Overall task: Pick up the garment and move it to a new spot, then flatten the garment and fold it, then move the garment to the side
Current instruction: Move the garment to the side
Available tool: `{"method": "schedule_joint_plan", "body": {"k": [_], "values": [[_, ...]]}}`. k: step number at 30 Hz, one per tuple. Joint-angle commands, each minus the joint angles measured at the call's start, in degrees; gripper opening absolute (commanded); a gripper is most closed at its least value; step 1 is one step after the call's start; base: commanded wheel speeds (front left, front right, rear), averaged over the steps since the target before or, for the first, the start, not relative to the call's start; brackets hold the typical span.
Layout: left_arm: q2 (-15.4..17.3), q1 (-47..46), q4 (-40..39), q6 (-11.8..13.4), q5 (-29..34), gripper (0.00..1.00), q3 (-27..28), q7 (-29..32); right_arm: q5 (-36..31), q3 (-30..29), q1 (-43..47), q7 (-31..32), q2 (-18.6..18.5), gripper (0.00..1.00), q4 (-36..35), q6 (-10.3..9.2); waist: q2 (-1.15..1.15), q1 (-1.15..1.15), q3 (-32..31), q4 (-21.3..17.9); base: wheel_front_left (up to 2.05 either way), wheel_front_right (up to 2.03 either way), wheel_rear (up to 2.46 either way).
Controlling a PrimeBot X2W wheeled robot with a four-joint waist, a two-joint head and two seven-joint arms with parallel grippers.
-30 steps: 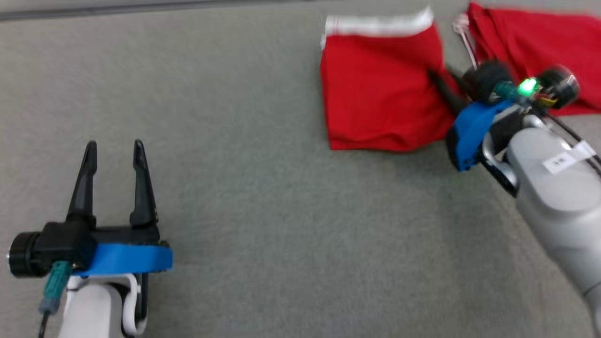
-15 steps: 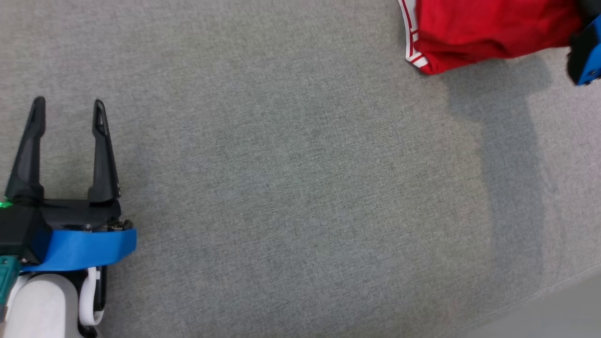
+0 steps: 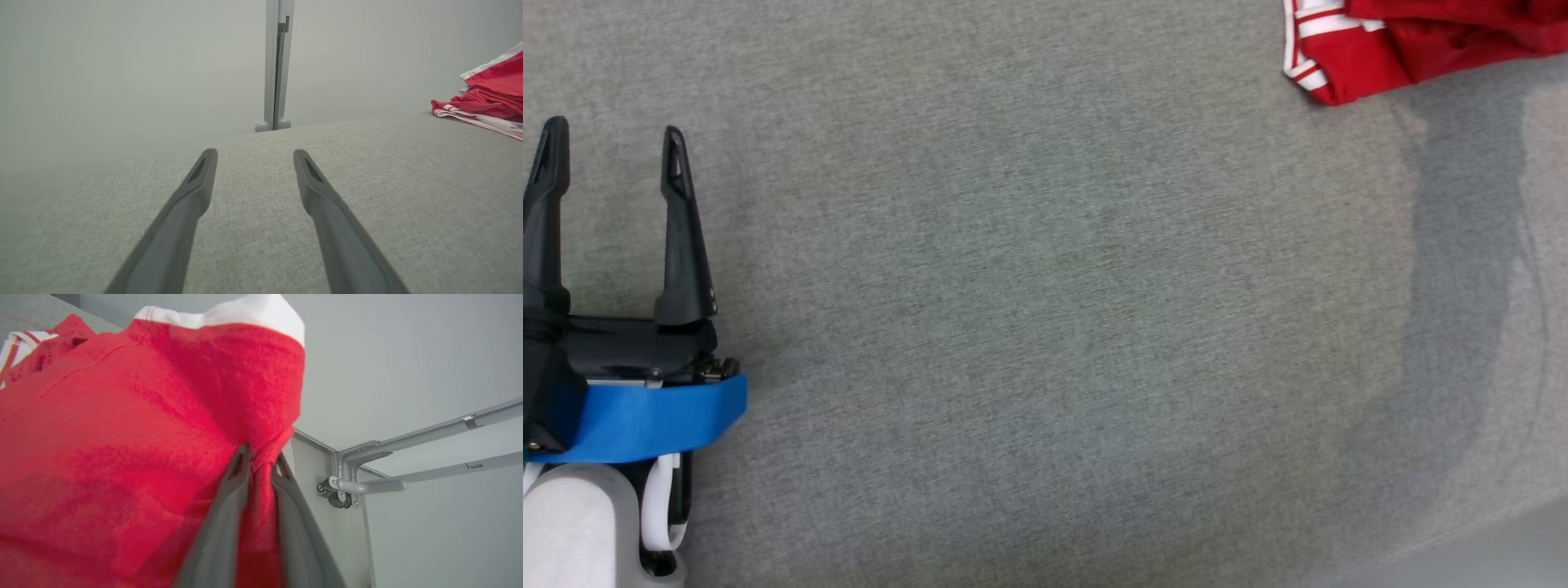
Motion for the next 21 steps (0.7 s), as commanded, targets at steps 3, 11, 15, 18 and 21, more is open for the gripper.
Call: {"method": "schedule_joint_plan", "body": {"k": [3,11,15,18,21], "values": [[-0.01,-1.43,0.06,0.42,-0.05,1.0,0.04,-0.64,-2.79,-1.2,-2.91,-2.67,1.23,1.0,5.11,-0.01,-0.01,-0.01,0.53,1.27,0.0,0.0,0.0],[-0.99,0.44,3.21,1.36,-1.17,1.0,0.26,-3.1,-7.17,-6.02,-5.1,-10.8,3.14,1.0,11.97,0.0,-0.01,-0.01,-3.25,2.98,0.0,0.0,0.0],[-1.77,2.16,5.59,2.14,-2.28,1.0,1.06,-4.76,-6.92,-9.44,-2.13,-12.47,5.43,1.0,9.97,-0.01,-0.01,-0.01,-6.65,3.7,0.0,0.0,0.0],[-2.38,3.97,7.33,2.6,-3.06,1.0,1.52,-5.92,-6.57,-13.38,1.71,-12.51,6.77,1.0,2.14,-0.01,-0.01,-0.01,-9.51,4.28,0.0,0.0,0.0],[-3.0,5.84,9.2,3.03,-3.9,1.0,1.84,-6.82,-7.52,-17.29,8.27,-12.52,8.47,1.0,-6.27,-0.01,-0.01,-0.01,-12.68,5.27,0.0,0.0,0.0]]}}
